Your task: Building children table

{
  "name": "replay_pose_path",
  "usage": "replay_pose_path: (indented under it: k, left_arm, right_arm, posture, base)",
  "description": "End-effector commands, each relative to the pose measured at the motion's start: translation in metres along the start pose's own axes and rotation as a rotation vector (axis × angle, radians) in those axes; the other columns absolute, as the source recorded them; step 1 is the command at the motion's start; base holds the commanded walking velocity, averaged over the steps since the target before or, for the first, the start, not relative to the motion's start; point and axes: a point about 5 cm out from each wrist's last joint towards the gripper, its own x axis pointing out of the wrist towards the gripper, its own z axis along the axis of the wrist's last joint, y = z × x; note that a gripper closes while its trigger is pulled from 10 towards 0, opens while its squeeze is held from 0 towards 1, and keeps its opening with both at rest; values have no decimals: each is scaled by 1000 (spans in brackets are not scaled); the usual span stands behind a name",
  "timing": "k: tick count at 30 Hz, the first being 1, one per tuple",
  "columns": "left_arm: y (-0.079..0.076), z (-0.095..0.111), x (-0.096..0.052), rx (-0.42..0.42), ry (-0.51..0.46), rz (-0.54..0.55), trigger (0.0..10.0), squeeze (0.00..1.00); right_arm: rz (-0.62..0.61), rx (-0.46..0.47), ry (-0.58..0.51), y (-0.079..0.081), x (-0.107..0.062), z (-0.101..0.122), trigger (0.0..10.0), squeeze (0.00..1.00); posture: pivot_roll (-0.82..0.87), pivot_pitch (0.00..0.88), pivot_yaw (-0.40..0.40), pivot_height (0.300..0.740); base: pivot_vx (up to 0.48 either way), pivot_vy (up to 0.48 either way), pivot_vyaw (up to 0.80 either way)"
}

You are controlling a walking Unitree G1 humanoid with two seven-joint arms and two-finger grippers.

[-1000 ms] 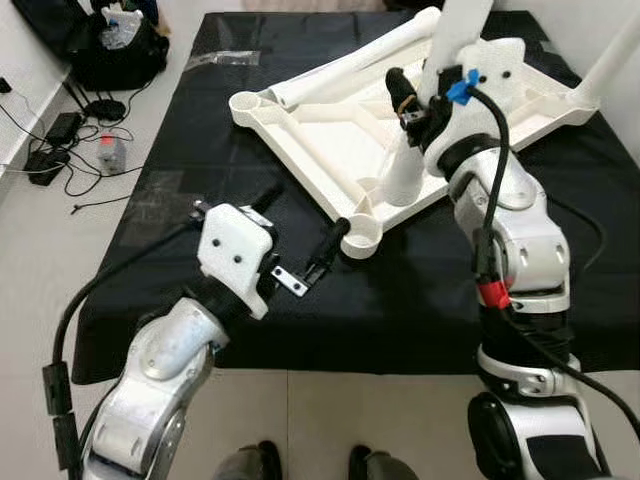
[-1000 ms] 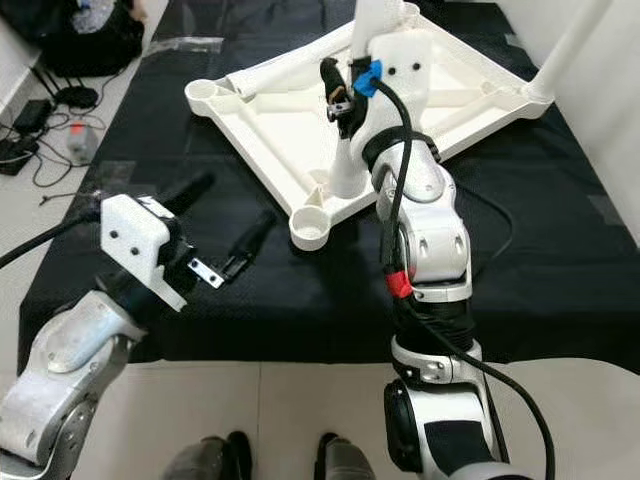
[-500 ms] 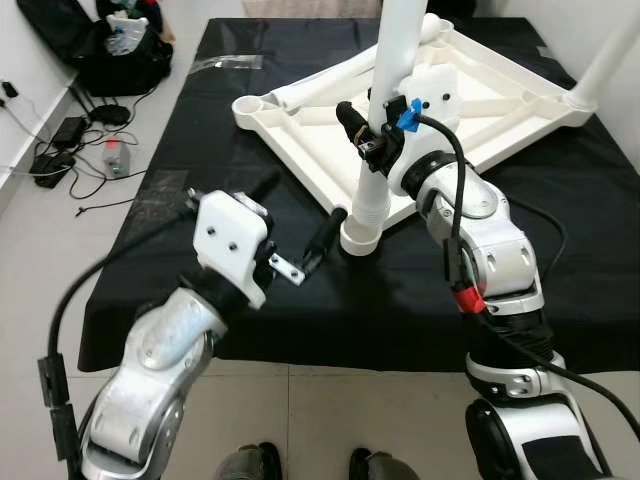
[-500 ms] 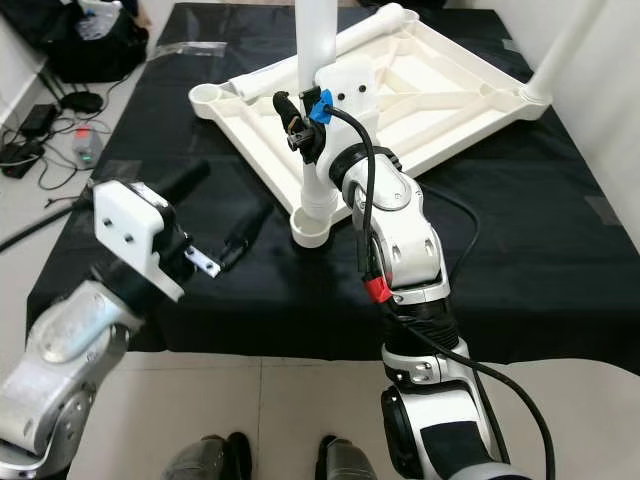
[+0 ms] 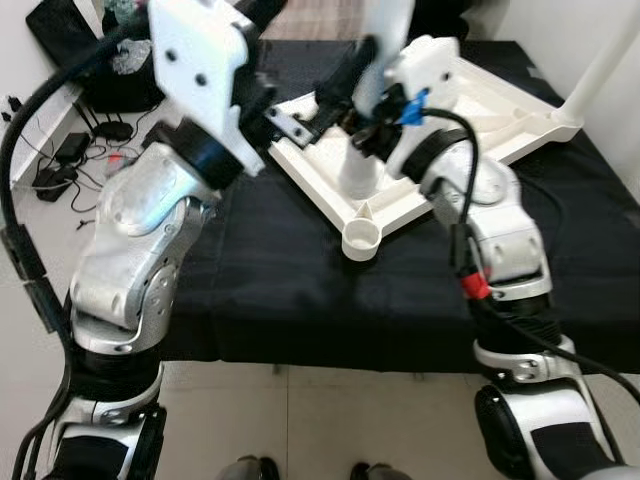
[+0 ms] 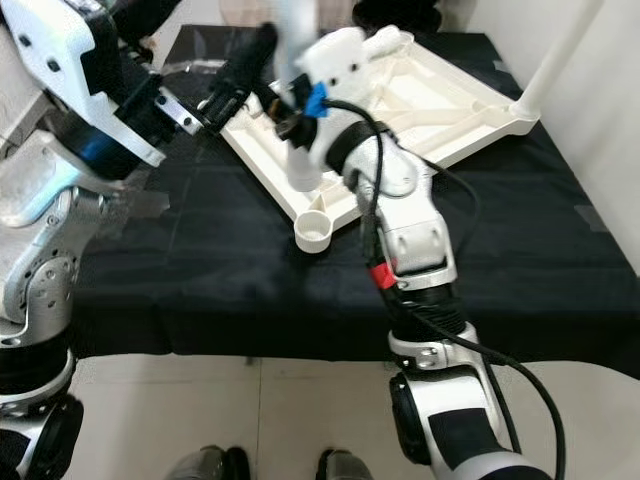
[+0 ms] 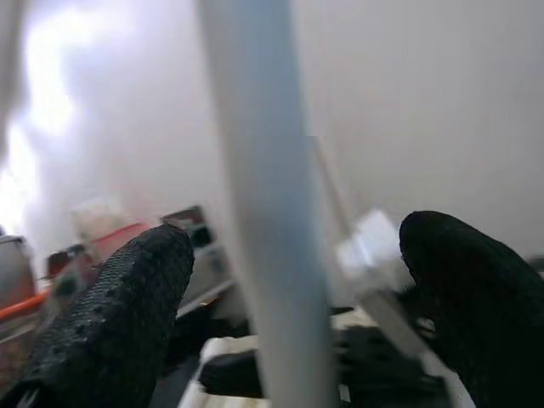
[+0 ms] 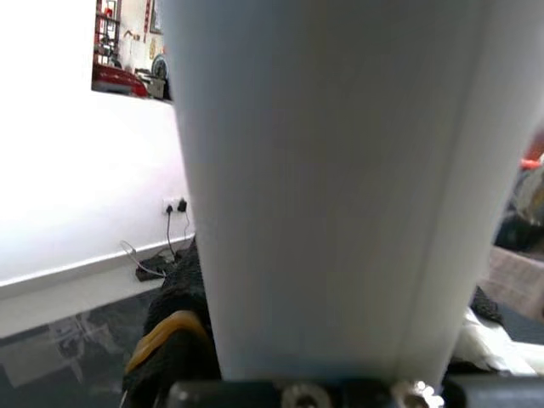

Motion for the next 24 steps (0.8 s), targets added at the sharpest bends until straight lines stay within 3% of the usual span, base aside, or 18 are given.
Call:
replay_pose_path:
  k: [1, 5, 12, 21, 22, 24]
  left_arm:
    - [-2, 0, 2, -3, -5, -29, 10000, 59]
    - [-2, 0, 7, 13, -5, -40, 10000, 0]
    - [8, 2, 23, 86, -22, 13, 10000, 0]
    - [14, 6, 31, 76, -50, 37, 10000, 0]
    - [19, 8, 31, 70, -51, 58, 0, 0]
    - [25, 10, 31, 64, -47, 76, 0, 0]
  right_arm:
    - [28, 3, -31, 6, 2, 3, 0, 0]
    - [63, 14, -44, 14, 3, 4, 0, 0]
    - [130, 33, -69, 25, 4, 4, 0, 0]
    - [143, 39, -70, 29, 4, 3, 0, 0]
    - [145, 38, -67, 30, 3, 2, 0, 0]
    - [144, 36, -65, 30, 3, 1, 0, 0]
  posture:
    - [9, 73, -9, 740]
    - [9, 68, -7, 740]
    - [11, 64, -6, 740]
    - [7, 62, 0, 740]
    - [6, 63, 0, 740]
    - [6, 63, 1, 740]
  base:
    - [0, 0, 0]
    - [0, 0, 0]
    - [0, 0, 0]
    - [0, 0, 0]
    - [0, 0, 0]
    - [0, 0, 0]
